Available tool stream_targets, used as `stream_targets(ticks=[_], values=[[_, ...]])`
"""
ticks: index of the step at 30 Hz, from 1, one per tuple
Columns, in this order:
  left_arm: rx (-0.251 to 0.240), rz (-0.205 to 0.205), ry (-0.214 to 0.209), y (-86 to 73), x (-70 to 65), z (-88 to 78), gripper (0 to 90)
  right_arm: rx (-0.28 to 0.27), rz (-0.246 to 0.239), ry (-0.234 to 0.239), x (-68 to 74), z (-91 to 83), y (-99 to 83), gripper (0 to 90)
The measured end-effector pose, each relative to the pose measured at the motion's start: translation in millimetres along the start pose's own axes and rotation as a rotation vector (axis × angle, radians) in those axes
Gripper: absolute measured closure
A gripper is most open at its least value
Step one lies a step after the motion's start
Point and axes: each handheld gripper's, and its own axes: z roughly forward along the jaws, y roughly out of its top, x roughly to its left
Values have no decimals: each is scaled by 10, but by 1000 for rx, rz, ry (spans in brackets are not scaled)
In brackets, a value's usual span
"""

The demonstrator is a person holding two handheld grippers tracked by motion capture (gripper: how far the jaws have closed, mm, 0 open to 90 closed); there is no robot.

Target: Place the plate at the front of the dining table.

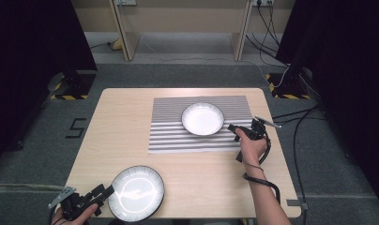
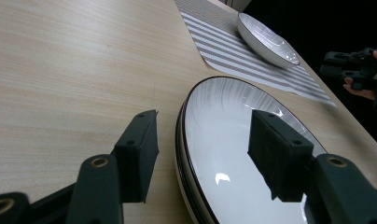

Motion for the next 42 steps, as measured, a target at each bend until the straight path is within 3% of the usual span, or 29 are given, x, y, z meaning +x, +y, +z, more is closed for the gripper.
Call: stream_targets(ticks=[9,12,16,42], values=[[0,1,0,1,-4,0,420,2,-42,1,3,-150,-93,562],[-4,-1,0,2,-5,-1,421,-9,-97,-24,12,-212,-127,561],[-3,0,1,5,-6,1,421,-11,-124,-26,13,-281,-183,558],[-17,-2,-3,14,-34,11,421,-35,-202,-45,-199,-809,-453,545]])
